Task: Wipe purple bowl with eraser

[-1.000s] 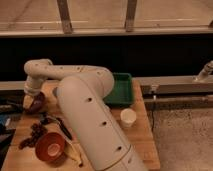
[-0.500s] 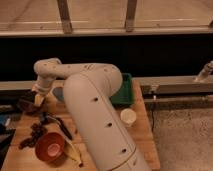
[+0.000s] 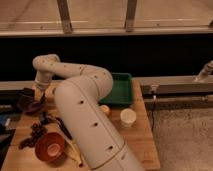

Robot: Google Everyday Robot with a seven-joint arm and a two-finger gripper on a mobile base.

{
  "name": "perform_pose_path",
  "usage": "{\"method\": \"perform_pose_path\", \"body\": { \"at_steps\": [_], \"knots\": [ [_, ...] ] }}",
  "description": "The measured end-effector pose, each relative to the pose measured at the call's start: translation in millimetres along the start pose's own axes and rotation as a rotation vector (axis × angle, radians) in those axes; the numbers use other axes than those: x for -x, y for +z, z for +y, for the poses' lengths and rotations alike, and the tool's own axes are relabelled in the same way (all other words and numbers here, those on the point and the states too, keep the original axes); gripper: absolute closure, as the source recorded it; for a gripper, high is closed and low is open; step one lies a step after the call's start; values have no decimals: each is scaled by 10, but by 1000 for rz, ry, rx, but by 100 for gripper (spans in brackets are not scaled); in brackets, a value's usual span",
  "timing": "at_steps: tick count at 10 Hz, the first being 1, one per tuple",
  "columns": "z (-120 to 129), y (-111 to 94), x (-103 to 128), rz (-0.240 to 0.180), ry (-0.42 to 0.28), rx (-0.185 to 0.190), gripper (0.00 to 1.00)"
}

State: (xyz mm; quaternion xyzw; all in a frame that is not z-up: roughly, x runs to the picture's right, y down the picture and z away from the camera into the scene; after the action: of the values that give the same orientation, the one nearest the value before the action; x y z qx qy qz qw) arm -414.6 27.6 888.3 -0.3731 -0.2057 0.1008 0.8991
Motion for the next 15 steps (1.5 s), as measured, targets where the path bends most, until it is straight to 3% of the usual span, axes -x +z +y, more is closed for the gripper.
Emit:
{"method": "perform_pose_path", "body": {
  "at_steps": [1, 4, 6, 8, 11, 12, 15],
  "knots": [
    [-5, 31, 116, -3, -28, 4, 100],
    [305, 160, 468, -11, -136, 26, 100],
    [579, 167, 516, -9, -167, 29, 100],
    [731, 95, 353, 4, -145, 28, 100],
    [810, -126, -129, 25, -58, 11, 100],
    [716, -194, -294, 30, -18, 1, 100],
    [375, -257, -511, 24, 54, -13, 100]
  ]
}}
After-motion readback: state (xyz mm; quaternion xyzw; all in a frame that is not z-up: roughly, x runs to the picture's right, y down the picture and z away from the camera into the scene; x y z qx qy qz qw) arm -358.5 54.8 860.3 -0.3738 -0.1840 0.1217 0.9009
